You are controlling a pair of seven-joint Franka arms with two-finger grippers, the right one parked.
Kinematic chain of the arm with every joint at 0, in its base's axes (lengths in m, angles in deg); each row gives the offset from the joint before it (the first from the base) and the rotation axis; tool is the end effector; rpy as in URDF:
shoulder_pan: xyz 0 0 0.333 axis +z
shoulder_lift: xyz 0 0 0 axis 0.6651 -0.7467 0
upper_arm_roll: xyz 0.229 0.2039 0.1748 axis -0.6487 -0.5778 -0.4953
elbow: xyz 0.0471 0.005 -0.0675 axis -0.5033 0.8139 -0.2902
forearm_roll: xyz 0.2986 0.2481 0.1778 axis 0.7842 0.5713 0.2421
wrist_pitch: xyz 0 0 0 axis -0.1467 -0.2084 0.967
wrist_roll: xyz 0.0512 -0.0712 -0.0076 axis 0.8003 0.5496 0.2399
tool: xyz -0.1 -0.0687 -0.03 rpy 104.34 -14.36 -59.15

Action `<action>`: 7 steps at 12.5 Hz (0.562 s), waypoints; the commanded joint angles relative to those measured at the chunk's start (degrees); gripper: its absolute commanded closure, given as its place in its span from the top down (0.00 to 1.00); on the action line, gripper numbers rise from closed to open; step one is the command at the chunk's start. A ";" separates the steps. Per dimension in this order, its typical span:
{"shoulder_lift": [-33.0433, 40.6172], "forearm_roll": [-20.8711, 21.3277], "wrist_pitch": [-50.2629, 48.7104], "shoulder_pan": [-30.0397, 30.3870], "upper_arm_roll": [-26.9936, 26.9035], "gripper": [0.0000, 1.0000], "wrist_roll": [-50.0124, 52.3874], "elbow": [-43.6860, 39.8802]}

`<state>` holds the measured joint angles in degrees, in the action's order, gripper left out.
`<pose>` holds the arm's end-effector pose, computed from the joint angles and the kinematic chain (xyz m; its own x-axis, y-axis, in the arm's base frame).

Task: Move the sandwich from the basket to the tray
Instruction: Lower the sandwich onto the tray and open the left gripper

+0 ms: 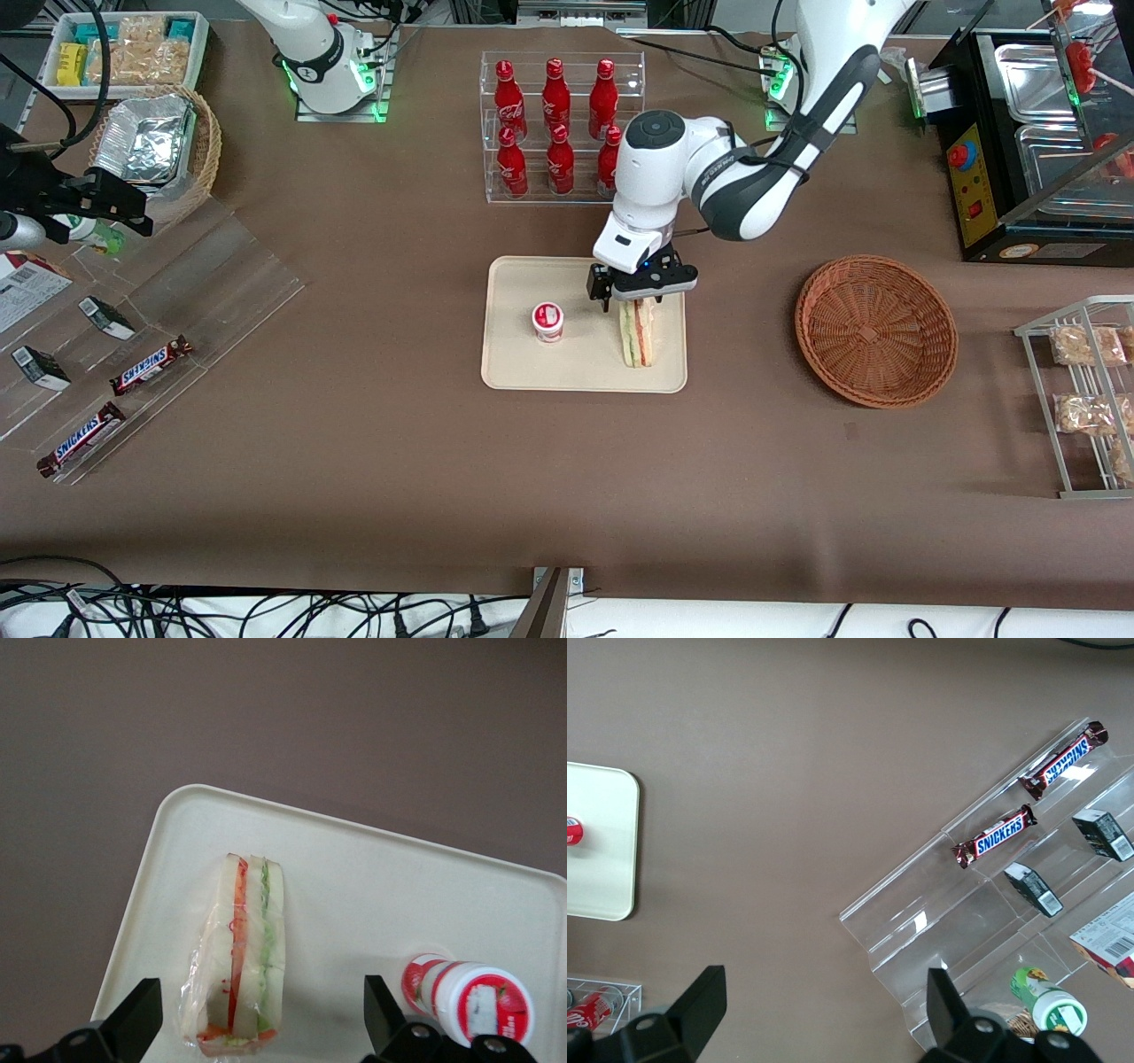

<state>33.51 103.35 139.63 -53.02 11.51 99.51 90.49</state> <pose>0.5379 -0.4393 0.3041 0.9236 0.2821 0.2595 0.2699 -0.9594 0.0823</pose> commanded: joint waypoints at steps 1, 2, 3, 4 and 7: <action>1.05 -6.87 -8.40 1.48 2.11 1.00 -5.14 -6.26; 0.79 -9.77 -11.83 1.48 2.02 1.00 -8.30 -9.42; 0.52 -11.10 -15.00 1.48 1.85 1.00 -10.07 -12.15; 0.43 -11.29 -16.60 2.09 1.84 1.00 -10.27 -13.83; 0.70 -11.64 -16.87 4.46 1.93 1.00 -10.36 -14.81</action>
<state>34.58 93.44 124.17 -49.96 12.74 91.07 77.38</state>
